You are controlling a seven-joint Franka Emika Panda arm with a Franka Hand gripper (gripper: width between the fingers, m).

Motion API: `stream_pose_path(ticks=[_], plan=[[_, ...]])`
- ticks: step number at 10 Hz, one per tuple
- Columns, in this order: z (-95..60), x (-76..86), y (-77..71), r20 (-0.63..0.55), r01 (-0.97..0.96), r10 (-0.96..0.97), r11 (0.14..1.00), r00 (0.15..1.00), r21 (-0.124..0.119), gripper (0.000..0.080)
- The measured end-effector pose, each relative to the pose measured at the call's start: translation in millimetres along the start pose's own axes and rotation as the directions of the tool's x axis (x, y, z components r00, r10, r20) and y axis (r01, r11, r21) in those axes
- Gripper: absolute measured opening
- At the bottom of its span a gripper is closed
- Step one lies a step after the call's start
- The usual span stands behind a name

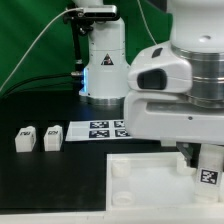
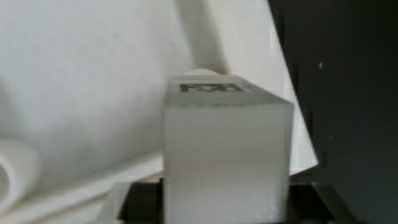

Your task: Assemble one leg

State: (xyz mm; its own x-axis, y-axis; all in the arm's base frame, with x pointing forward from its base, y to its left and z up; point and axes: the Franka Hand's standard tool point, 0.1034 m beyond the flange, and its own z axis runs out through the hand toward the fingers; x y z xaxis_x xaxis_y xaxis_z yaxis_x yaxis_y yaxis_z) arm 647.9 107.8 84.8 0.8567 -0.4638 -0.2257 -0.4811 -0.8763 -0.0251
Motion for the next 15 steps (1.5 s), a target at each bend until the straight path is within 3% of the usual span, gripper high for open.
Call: stream_pose_path(ticks=[2, 4, 6, 8, 10, 11, 12, 13, 14, 15], plan=[[-0.6, 5.5, 6.1, 0.019, -0.283, 0.282, 0.958, 0.959, 0.054, 0.0294], [-0.7, 2.4, 8.4, 0.024, -0.487, 0.486, 0.871, 0.873, 0.064, 0.0294], [-0.4, -1.5, 9.3, 0.029, -0.678, 0.678, 0.732, 0.735, 0.07, 0.0294], [-0.4, -4.9, 8.7, 0.032, -0.764, 0.765, 0.64, 0.644, 0.079, 0.0294], [0.2, -4.7, 8.9, 0.026, -0.716, 0.717, 0.693, 0.697, 0.08, 0.0294], [1.2, -5.7, 7.8, 0.027, -0.715, 0.715, 0.695, 0.698, 0.079, 0.0509], [1.9, -7.3, 5.8, -0.002, -0.578, 0.579, 0.813, 0.815, 0.07, 0.0509], [0.2, -8.5, 2.0, -0.043, -0.387, 0.389, 0.921, 0.92, 0.051, 0.0622], [0.0, -10.8, -1.7, -0.072, -0.223, 0.224, 0.975, 0.972, 0.023, 0.0641], [0.7, -11.0, -1.8, -0.076, -0.117, 0.118, 0.993, 0.99, 0.012, 0.0647]])
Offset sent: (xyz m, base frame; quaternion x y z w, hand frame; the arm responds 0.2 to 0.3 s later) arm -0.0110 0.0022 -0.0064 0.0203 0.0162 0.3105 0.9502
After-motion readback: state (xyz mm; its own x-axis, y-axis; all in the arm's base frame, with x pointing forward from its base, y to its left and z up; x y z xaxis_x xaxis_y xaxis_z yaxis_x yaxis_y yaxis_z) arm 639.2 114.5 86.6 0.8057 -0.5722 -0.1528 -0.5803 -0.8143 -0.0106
